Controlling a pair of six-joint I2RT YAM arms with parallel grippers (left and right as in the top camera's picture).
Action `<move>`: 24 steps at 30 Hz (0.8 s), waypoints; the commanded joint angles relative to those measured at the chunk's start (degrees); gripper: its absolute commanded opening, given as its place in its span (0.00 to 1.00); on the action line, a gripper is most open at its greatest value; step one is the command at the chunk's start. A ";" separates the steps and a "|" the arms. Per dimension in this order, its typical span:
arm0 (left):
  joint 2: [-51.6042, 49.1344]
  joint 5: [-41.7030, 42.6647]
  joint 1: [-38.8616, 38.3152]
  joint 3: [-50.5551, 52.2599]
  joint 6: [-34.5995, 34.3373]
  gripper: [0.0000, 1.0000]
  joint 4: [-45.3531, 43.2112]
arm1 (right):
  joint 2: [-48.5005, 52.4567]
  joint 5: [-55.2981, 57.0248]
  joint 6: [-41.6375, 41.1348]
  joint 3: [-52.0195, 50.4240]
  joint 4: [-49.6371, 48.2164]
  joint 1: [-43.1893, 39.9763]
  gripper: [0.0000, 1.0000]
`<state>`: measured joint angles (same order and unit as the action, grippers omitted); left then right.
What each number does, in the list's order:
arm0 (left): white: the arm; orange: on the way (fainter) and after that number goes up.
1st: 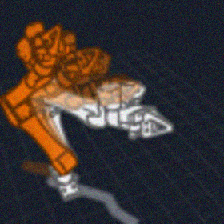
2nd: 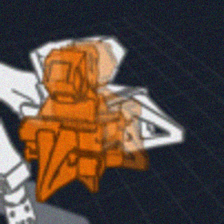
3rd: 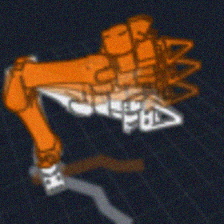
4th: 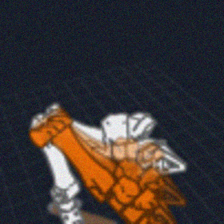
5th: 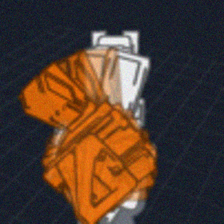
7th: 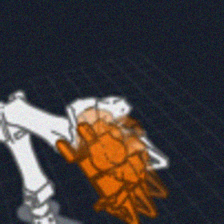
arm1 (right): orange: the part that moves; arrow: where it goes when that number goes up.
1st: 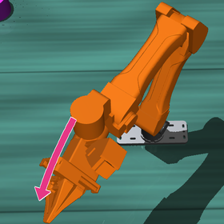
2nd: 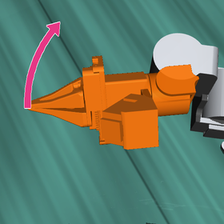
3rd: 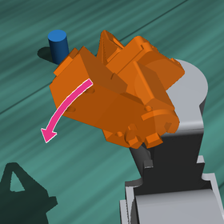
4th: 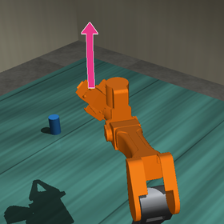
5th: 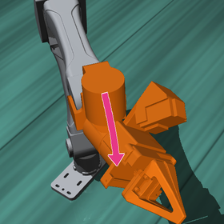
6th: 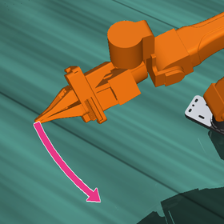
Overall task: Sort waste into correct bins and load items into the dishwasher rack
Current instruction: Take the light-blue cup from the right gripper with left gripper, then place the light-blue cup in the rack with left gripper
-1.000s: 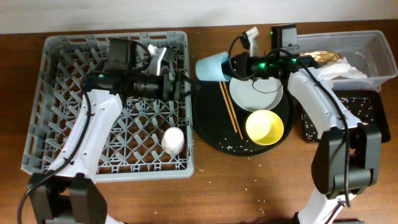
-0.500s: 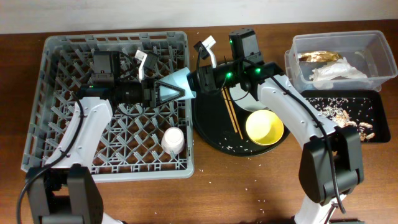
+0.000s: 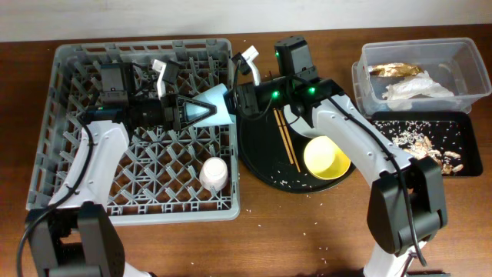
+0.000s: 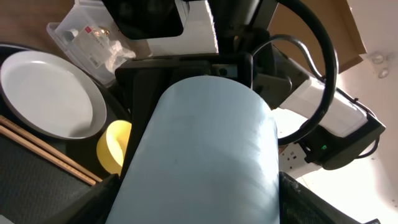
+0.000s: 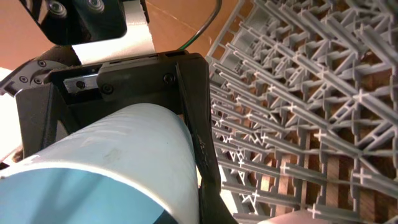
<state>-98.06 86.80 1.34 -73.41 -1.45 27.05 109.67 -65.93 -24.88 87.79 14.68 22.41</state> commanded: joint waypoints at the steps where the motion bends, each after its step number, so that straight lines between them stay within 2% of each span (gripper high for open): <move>1: 0.52 3.37 -0.87 -0.57 0.42 0.53 0.20 | 0.31 6.71 -1.16 0.28 -1.49 0.09 0.04; 2: 0.52 3.37 -0.92 -0.57 0.42 0.52 0.20 | 0.31 7.72 -1.14 0.28 -1.44 0.07 0.07; 3: 0.52 3.37 -0.92 -0.57 0.42 0.41 0.20 | 0.31 8.39 -1.11 0.28 -1.49 0.07 0.36; 4: 0.52 3.37 -0.92 -0.57 0.42 0.41 0.22 | 0.31 8.70 -1.09 0.28 -1.49 0.04 0.55; 5: 0.52 3.26 -0.92 -0.57 0.42 0.40 0.20 | 0.31 9.05 -0.90 0.28 -1.57 0.02 0.64; 9: 0.52 1.07 -0.90 -0.57 0.44 0.41 0.15 | 0.31 13.79 0.76 0.28 -0.39 -1.38 0.89; 10: 0.52 -3.72 -0.90 -0.57 0.37 0.41 0.20 | 0.31 15.87 0.96 0.28 1.18 -3.72 0.92; 12: 0.57 -18.58 -1.01 -0.57 -2.47 0.40 0.72 | 0.31 20.11 5.11 0.28 7.32 -8.96 0.97; 14: 0.57 -39.95 -2.86 -3.58 -4.07 0.40 7.39 | 0.28 23.61 8.74 0.31 15.98 -15.98 0.99; 15: 0.57 -54.86 -5.64 -8.55 -3.52 0.40 15.28 | 0.28 24.63 11.28 0.31 19.28 -18.25 0.99; 17: 0.57 -75.38 -11.39 -15.32 -2.71 0.40 24.02 | 0.28 25.66 14.03 0.31 23.21 -20.26 0.99; 18: 0.57 -88.19 -15.93 -16.48 -2.73 0.40 25.40 | 0.28 27.91 15.17 0.31 25.27 -20.28 0.99; 21: -2.40 -95.71 -20.76 -16.48 -2.54 0.40 25.86 | 0.28 29.83 15.69 0.31 27.96 -20.20 0.99; 24: -8.74 -95.62 -22.67 -16.48 -1.90 0.40 28.28 | 0.28 32.02 16.55 0.31 29.73 -20.13 0.99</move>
<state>-102.80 -5.39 -20.49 -89.14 -4.27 53.67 109.93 -36.16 -9.82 87.96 43.66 2.17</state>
